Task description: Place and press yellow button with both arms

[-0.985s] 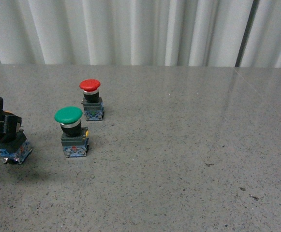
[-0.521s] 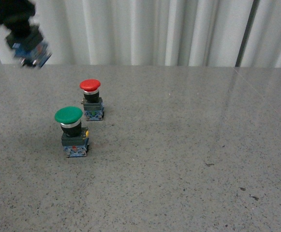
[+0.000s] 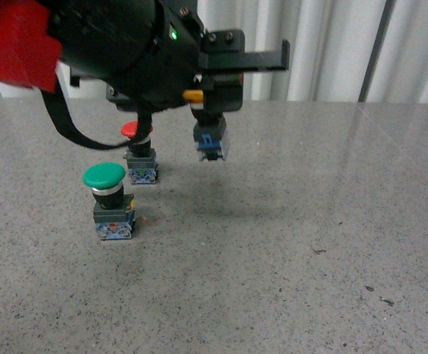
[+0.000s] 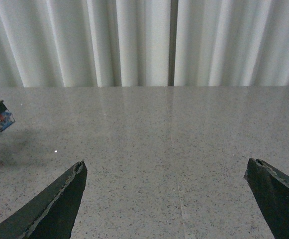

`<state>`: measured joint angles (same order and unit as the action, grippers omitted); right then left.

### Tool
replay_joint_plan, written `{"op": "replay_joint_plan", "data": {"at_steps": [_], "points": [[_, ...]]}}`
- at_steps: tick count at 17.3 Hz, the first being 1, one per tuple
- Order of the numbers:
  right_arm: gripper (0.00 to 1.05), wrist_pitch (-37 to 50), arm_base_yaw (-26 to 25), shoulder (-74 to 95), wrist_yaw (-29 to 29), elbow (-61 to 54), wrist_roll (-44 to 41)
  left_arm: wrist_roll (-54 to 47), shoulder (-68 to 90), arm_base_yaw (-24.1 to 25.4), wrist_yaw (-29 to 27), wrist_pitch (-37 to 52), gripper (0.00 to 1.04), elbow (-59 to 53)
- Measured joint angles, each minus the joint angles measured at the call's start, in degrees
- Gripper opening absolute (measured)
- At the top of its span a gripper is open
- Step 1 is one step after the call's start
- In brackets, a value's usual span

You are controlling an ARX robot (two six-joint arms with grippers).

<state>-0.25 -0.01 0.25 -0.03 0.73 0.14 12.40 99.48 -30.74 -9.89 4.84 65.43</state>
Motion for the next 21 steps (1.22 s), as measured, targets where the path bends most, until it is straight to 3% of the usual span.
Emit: {"op": "replay_joint_plan", "data": {"at_steps": [8, 15, 20, 21], "points": [[0.98, 0.00, 0.00, 0.00, 0.00, 0.00, 0.00, 8.55, 7.28, -4.72, -4.76, 0.77, 0.35, 0.24], [0.98, 0.00, 0.00, 0.00, 0.00, 0.00, 0.00, 9.64, 7.30, -7.37, -7.23, -0.59, 0.35, -0.13], [0.98, 0.00, 0.00, 0.00, 0.00, 0.00, 0.00, 8.96, 7.21, -7.63, -6.62, -0.57, 0.81, -0.13], [0.98, 0.00, 0.00, 0.00, 0.00, 0.00, 0.00, 8.63, 7.10, -7.63, -6.64, -0.57, 0.87, -0.13]]}}
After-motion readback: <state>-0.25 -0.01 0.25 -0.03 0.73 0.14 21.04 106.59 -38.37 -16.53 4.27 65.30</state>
